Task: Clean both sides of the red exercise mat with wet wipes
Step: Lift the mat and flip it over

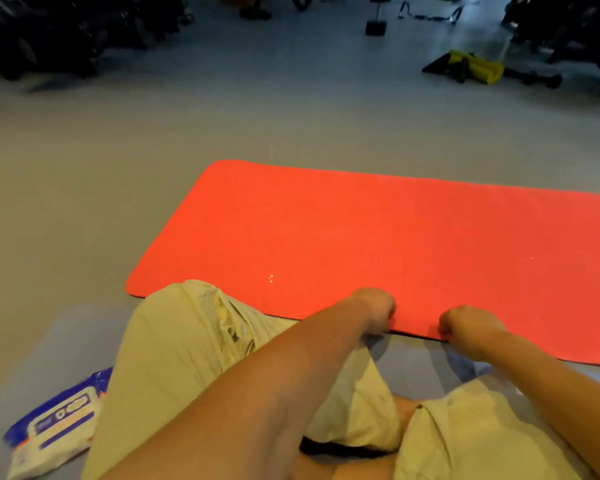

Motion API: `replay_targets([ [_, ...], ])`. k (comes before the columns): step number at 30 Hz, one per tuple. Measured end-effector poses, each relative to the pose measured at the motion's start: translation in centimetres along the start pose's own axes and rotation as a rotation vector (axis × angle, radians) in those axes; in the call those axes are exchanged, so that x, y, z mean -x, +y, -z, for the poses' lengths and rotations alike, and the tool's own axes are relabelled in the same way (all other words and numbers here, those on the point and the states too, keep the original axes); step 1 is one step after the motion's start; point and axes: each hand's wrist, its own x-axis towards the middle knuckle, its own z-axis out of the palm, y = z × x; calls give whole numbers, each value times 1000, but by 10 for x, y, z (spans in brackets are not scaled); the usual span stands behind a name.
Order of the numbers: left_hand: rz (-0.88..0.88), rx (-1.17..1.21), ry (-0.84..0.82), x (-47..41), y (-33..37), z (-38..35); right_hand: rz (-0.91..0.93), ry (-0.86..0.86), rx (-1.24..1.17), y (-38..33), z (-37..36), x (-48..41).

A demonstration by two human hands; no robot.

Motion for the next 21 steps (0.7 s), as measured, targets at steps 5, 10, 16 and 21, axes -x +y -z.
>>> replay_targets([
  [5,61,43,158,48,-41,65,94,120,-144,-51,72,17],
  [10,129,3,381,133,-77,136,276,386,-220,-140,181,48],
  [16,287,24,701,284,-144,178,507,646,-275,-268,282,96],
  [21,534,81,864,446,-205,142,766,583,-306,-411,317,146],
])
